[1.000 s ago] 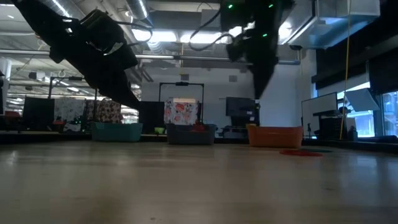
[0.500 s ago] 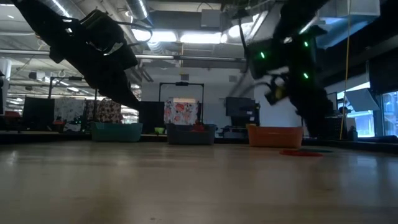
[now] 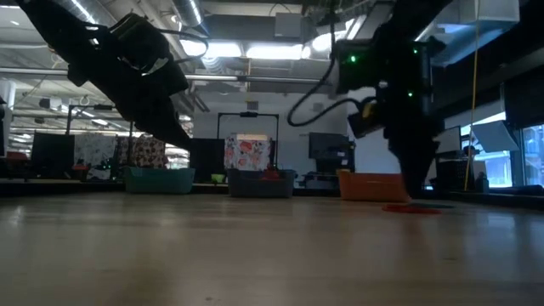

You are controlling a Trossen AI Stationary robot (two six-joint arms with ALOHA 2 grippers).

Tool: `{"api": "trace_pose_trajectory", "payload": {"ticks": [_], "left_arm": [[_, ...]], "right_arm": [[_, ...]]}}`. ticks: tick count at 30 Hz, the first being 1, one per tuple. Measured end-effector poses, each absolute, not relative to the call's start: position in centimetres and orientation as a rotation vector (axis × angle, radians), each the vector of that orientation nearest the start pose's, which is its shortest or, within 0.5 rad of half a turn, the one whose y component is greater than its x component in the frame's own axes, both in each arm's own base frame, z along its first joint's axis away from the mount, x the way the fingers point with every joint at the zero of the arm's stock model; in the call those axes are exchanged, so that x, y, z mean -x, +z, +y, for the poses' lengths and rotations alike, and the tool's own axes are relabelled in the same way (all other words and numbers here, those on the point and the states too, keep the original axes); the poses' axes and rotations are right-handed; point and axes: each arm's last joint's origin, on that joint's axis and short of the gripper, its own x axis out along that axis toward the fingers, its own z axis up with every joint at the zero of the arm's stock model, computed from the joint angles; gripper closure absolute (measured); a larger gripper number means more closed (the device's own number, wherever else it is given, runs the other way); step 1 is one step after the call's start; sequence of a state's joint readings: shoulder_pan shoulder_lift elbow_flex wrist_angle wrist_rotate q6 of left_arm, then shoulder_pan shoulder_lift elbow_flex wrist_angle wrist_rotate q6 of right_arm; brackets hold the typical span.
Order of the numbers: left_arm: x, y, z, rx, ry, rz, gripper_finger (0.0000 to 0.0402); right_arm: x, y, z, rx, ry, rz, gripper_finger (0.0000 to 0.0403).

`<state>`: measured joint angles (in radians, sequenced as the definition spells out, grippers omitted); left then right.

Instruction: Sort rubber bands into baskets

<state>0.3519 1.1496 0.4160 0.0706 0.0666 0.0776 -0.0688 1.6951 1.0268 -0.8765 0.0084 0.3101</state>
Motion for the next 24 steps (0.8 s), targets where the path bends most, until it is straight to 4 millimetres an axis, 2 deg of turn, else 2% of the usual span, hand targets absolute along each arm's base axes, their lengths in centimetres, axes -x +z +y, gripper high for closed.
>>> {"api": "trace_pose_trajectory", "payload": {"ticks": [3, 6, 12, 15, 21, 24], "left_arm": [[-19.8, 16.6, 7.1, 0.064, 0.249, 0.66, 0.0304], [-19.8, 16.6, 7.1, 0.064, 0.249, 0.66, 0.0304], [-19.9, 16.6, 7.1, 0.062, 0.25, 0.652, 0.0304], [-19.9, 16.7, 7.1, 0.059, 0.251, 0.637, 0.0304], [-20.0, 16.7, 7.1, 0.06, 0.251, 0.637, 0.0304], [-20.0, 16.7, 7.1, 0.06, 0.251, 0.637, 0.0304]], "right_arm": [[-29.1, 16.1, -1.2, -0.286, -0.26, 1.465, 0.0221], [-29.2, 14.8, -1.0, -0.278, -0.257, 1.469, 0.0221], [-29.4, 13.3, -1.7, -0.266, -0.338, 1.507, 0.0227], [-29.6, 13.1, -2.2, -0.277, -0.322, 1.496, 0.0261], [-30.0, 13.0, -2.6, -0.204, -0.313, 1.452, 0.0383], [-30.3, 13.0, -2.6, -0.164, -0.314, 1.429, 0.0389]]}}
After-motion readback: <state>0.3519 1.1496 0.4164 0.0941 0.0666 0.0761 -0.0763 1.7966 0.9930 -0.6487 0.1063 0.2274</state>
